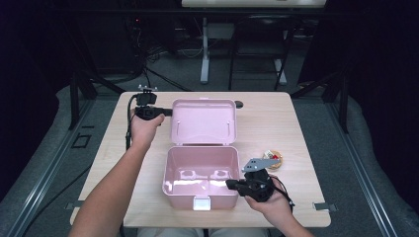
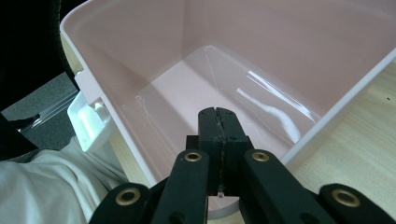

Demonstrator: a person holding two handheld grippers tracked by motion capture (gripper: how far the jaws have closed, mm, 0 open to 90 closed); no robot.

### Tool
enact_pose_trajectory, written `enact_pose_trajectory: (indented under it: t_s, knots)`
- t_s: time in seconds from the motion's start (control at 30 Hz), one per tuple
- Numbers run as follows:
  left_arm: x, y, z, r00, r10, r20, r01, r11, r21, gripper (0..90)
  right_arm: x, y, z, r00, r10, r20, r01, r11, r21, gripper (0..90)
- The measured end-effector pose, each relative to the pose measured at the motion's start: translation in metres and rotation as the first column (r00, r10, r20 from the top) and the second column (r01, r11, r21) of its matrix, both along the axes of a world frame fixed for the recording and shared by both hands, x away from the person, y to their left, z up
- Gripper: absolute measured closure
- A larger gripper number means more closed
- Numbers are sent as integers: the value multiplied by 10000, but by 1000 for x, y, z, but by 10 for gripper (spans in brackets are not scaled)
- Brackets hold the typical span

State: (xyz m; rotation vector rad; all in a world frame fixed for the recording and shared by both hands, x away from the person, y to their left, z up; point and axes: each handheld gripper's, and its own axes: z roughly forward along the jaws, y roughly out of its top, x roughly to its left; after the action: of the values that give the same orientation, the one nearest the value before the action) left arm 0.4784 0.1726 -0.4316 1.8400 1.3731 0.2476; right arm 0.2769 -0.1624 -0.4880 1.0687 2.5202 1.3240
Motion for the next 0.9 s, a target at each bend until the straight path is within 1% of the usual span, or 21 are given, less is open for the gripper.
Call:
enact_pose_trajectory:
  t_s: [0.1, 0.17, 0.3, 0.33, 0.4, 0.43, 0.5, 0.57, 0.67, 0.77, 0.8, 0.83, 0.9]
  knots:
    - [2, -1, -4, 10000, -59, -73, 60, 9998, 175, 875, 0, 0, -1, 10000, -27, 45, 27, 10000, 65, 900]
    - [2, -2, -6, 10000, -35, -55, 36, 9998, 219, 875, 0, 0, -1, 10000, -45, 18, 45, 9999, 106, 900]
    - [3, -1, -10, 10000, -43, -65, 44, 9999, 128, 874, -1, 0, -1, 10000, -76, 43, 75, 10000, 61, 900]
    - [3, -1, -11, 10000, 20, 33, -21, 9998, 209, 900, -1, -1, -1, 10000, -83, 23, 83, 9999, 115, 900]
    - [1, 0, -12, 9998, 134, 134, -136, 9998, 151, 883, 0, 0, 0, 10000, -16, -51, 16, 9999, 126, 900]
    - [0, 1, -11, 9998, 174, 122, -177, 9995, 260, 858, 0, 0, 0, 10000, -15, -30, 15, 10000, 72, 900]
    - [-2, 2, -11, 9998, 145, 119, -148, 9996, 255, 854, 0, 0, 0, 10000, 41, -67, -40, 10000, 71, 900]
    - [-4, 3, -10, 9999, 125, 110, -128, 9995, 305, 852, -1, 0, -1, 10000, 8, 74, -8, 10000, 54, 900]
    - [-7, 5, -8, 9998, 107, 140, -112, 9993, 359, 851, 0, 0, -1, 10000, -10, 39, 9, 10000, 91, 900]
    - [-11, 7, -5, 9998, 54, 191, -61, 9994, 340, 850, -1, 0, -1, 10000, -39, 34, 38, 10000, 89, 900]
    - [-14, 8, -4, 9996, 35, 272, -42, 9997, 257, 850, -1, 0, -1, 10000, -42, 63, 42, 10000, 69, 900]
    - [-15, 9, -3, 9996, -11, 267, 4, 9997, 236, 849, -2, 0, -1, 9999, -53, 88, 53, 10000, 61, 900]
    - [-21, 10, -2, 9994, -116, 322, 108, 9996, 254, 840, -2, 0, -1, 9999, -66, 76, 65, 9999, 84, 900]
